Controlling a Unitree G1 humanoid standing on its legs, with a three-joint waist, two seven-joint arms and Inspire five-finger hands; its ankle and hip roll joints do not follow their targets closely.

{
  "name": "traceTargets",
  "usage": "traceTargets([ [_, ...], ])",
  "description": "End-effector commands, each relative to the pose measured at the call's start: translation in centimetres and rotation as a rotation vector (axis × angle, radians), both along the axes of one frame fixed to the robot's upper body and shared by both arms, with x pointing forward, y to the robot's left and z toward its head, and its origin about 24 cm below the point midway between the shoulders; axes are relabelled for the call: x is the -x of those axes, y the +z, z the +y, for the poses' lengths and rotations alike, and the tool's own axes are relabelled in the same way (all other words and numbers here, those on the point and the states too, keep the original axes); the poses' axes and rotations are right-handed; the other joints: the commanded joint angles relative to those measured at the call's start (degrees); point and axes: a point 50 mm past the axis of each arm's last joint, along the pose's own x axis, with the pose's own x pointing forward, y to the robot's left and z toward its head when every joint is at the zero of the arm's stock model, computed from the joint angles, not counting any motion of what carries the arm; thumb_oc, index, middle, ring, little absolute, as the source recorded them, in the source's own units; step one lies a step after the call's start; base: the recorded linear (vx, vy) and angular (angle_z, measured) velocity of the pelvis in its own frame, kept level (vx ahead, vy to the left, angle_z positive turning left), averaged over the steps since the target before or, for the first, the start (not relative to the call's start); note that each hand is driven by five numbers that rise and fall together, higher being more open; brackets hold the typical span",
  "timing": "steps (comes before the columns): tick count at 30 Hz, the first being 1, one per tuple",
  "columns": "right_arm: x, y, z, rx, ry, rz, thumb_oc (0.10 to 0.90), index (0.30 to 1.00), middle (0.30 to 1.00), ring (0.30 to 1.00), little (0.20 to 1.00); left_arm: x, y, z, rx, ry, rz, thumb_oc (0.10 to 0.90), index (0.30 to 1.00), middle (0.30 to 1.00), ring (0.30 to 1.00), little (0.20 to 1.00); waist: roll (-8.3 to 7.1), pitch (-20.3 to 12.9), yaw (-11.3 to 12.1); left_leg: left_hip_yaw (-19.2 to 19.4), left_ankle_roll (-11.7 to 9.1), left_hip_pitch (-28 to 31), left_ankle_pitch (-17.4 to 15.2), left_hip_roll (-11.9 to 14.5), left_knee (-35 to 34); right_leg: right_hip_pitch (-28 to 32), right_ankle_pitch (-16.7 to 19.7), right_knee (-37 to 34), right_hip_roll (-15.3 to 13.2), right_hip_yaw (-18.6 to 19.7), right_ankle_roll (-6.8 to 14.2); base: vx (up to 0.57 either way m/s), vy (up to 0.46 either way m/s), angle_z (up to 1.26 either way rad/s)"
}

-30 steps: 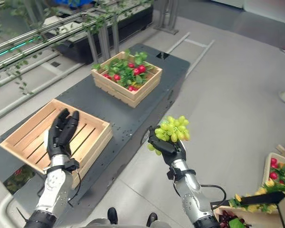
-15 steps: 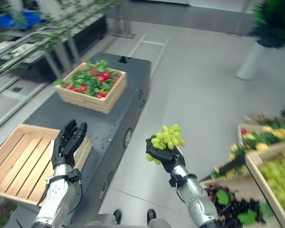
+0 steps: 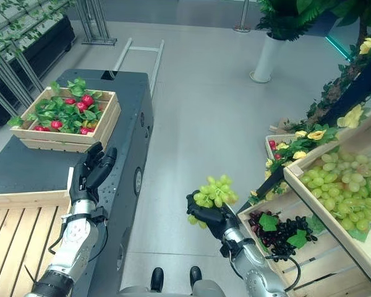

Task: Pick up the fruits from the basket on one side to the basket on the other side

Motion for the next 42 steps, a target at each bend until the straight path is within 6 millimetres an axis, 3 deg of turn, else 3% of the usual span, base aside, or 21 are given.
traceTargets([
  [1, -3.2, 5.6, 1.9, -0.153, 0.271, -0.287, 0.400, 0.300, 0.300, 0.300, 0.300, -1.8, 4.0, 0.4, -0.050, -0.001, -0.194, 0.800, 0.900, 0.900, 0.900, 0.900, -0.10, -2.01, 2.43, 6.96, -0.04, 3.78, -11.79, -0.87, 0.12, -4.79, -0.79, 14.06, -2.04, -11.72, 2.84, -0.17, 0.047, -0.95],
  [4, -2.6, 5.0, 2.4, -0.192, 0.409, -0.258, 0.400, 0.300, 0.300, 0.300, 0.300, -1.5, 4.0, 1.4, -0.049, 0.022, -0.188, 0.800, 0.900, 0.900, 0.900, 0.900, -0.23, -1.67, 4.04, 9.60, -0.06, 4.41, -11.39, -0.71, 0.12, -2.78, -6.31, 25.61, -2.58, -16.10, 2.29, -0.15, 0.018, -1.34],
  [6, -2.1, 4.4, 3.1, -0.235, 0.494, -0.229, 0.400, 0.300, 0.300, 0.300, 0.300, -1.3, 3.8, 2.0, -0.047, 0.051, -0.176, 0.800, 0.900, 0.900, 0.900, 0.900, -1.26, -2.47, 5.71, 12.52, -0.16, 2.74, -11.81, -1.10, 2.29, 1.66, -7.57, 25.71, -3.17, -18.20, 2.18, -0.11, -0.064, -0.65],
  [9, -1.8, 3.7, 3.9, -0.295, 0.525, -0.208, 0.400, 0.300, 0.300, 0.300, 0.300, -0.5, 3.2, 3.0, -0.056, 0.128, -0.161, 0.800, 0.900, 0.900, 0.900, 0.900, -2.55, -4.10, 8.36, 16.95, -0.15, 0.15, -12.91, -1.15, 4.61, 8.86, -6.74, 20.35, -5.34, -22.80, 2.49, -0.10, -0.149, -0.90],
  [12, -1.9, 3.7, 4.5, -0.319, 0.572, -0.210, 0.400, 0.300, 0.300, 0.300, 0.300, 0.0, 2.8, 4.1, -0.059, 0.252, -0.142, 0.800, 0.900, 0.900, 0.900, 0.900, -2.35, -4.76, 10.22, 21.37, -2.89, -0.92, -10.68, 1.20, 4.09, 14.51, -9.88, 6.26, -5.18, -27.63, 0.39, -0.12, -0.232, -1.01],
  [14, -2.1, 4.1, 4.8, -0.320, 0.588, -0.208, 0.400, 0.300, 0.300, 0.300, 0.300, 0.2, 2.2, 5.0, -0.022, 0.344, -0.111, 0.800, 0.900, 0.900, 0.900, 0.900, -2.42, -4.63, 9.80, 23.64, -4.57, -1.69, -8.67, 2.87, 3.25, 15.21, -10.13, 0.55, -3.58, -26.58, 0.35, -0.15, -0.285, -1.18],
  [17, -1.8, 4.5, 4.6, -0.341, 0.614, -0.203, 0.400, 0.300, 0.300, 0.300, 0.300, 0.3, 2.1, 5.0, -0.002, 0.378, -0.105, 0.800, 0.900, 0.900, 0.900, 0.900, -2.46, -4.28, 8.64, 22.79, -5.05, -2.69, -8.21, 3.34, 4.20, 14.21, -10.46, 0.49, -2.47, -24.25, -0.64, -0.11, -0.211, -0.64],
  [20, -1.1, 4.3, 4.5, -0.364, 0.631, -0.196, 0.400, 0.300, 0.300, 0.300, 0.300, 0.3, 1.9, 4.1, 0.026, 0.365, -0.108, 0.800, 0.900, 0.900, 0.900, 0.900, -3.13, -3.40, 7.78, 21.54, -5.26, -4.90, -10.67, 3.36, 11.21, 12.94, -10.00, 0.73, -2.18, -23.51, -1.80, -0.12, -0.149, -0.25],
  [22, -1.4, 4.6, 4.0, -0.379, 0.649, -0.209, 0.400, 0.300, 0.300, 0.300, 0.300, 0.6, 2.2, 3.6, 0.049, 0.353, -0.139, 0.800, 0.900, 0.900, 0.900, 0.900, -3.88, -1.57, 8.68, 13.15, -5.77, -9.24, -13.31, 3.34, 23.62, 11.19, -9.93, 2.72, -2.83, -19.97, -2.94, -0.15, -0.083, -0.09],
  [23, -1.5, 4.6, 3.9, -0.378, 0.652, -0.210, 0.400, 0.300, 0.300, 0.300, 0.300, 0.6, 2.2, 3.6, 0.049, 0.353, -0.140, 0.800, 0.900, 0.900, 0.900, 0.900, -3.85, -1.46, 8.80, 12.41, -5.77, -9.54, -13.51, 3.33, 24.45, 11.06, -10.04, 2.96, -2.83, -19.69, -3.04, -0.15, 0.037, -0.62],
  [24, -1.7, 4.8, 4.1, -0.379, 0.692, -0.228, 0.400, 0.300, 0.300, 0.300, 0.300, 0.8, 2.4, 3.8, 0.047, 0.359, -0.156, 0.800, 0.900, 0.900, 0.900, 0.900, -3.66, -0.54, 9.50, 7.88, -6.48, -10.22, -12.07, 3.94, 23.95, 10.70, -11.19, 4.58, -2.63, -17.46, -3.54, -0.11, 0.058, -0.72],
  [25, -1.8, 4.9, 4.2, -0.375, 0.701, -0.237, 0.400, 0.300, 0.300, 0.300, 0.300, 0.8, 2.6, 3.9, 0.047, 0.359, -0.163, 0.800, 0.900, 0.900, 0.900, 0.900, -3.67, -0.31, 9.68, 7.19, -6.64, -9.88, -11.79, 4.08, 22.54, 10.78, -11.60, 5.04, -2.69, -17.15, -3.50, -0.14, 0.141, -0.92],
  [26, -1.9, 5.0, 4.2, -0.359, 0.745, -0.264, 0.400, 0.300, 0.300, 0.300, 0.300, 0.8, 2.5, 4.2, 0.038, 0.370, -0.169, 0.800, 0.900, 0.900, 0.900, 0.900, -3.20, -0.32, 9.63, 6.43, -6.00, -6.20, -12.44, 4.29, 16.23, 9.97, -12.83, 6.56, -2.93, -17.48, -3.33, -0.06, 0.138, -0.67],
  [28, -1.9, 5.2, 4.3, -0.359, 0.712, -0.267, 0.400, 0.300, 0.300, 0.300, 0.300, 0.0, 2.2, 4.1, 0.069, 0.367, -0.128, 0.800, 0.900, 0.900, 0.900, 0.900, -2.55, -0.59, 8.75, 7.06, -5.90, -3.37, -11.54, 4.68, 11.48, 9.33, -13.35, 8.33, -3.28, -17.90, -2.79, -0.06, 0.162, -0.81],
  [29, -1.9, 5.9, 4.3, -0.378, 0.708, -0.288, 0.400, 0.300, 0.300, 0.300, 0.300, -0.5, 2.4, 3.9, 0.074, 0.351, -0.147, 0.800, 0.900, 0.900, 0.900, 0.900, -2.41, -1.19, 7.70, 6.26, -5.46, -2.47, -10.43, 4.13, 9.51, 8.56, -11.45, 6.75, -3.24, -17.04, -2.41, -0.06, 0.115, -0.53],
  [34, -1.7, 6.6, 3.7, -0.387, 0.688, -0.350, 0.400, 0.300, 0.300, 0.300, 0.300, -0.9, 2.1, 3.7, 0.043, 0.343, -0.143, 0.800, 0.900, 0.900, 0.900, 0.900, -1.71, -2.74, 5.92, 7.21, -5.59, 1.26, -8.82, 4.33, 3.27, 8.54, -10.18, 4.56, -2.83, -16.82, -1.66, 0.02, 0.102, -0.21],
  [42, -2.1, 10.7, 2.5, -0.408, 0.669, -0.537, 0.400, 0.300, 0.300, 0.300, 0.300, 0.0, 0.7, 4.2, 0.037, 0.344, -0.073, 0.800, 0.900, 0.900, 0.900, 0.900, -1.80, -4.00, 4.29, 9.34, -4.98, 3.83, -9.88, 4.59, 2.05, 9.26, -8.96, 1.66, -2.40, -15.19, -1.51, 0.05, 0.039, -0.05],
])
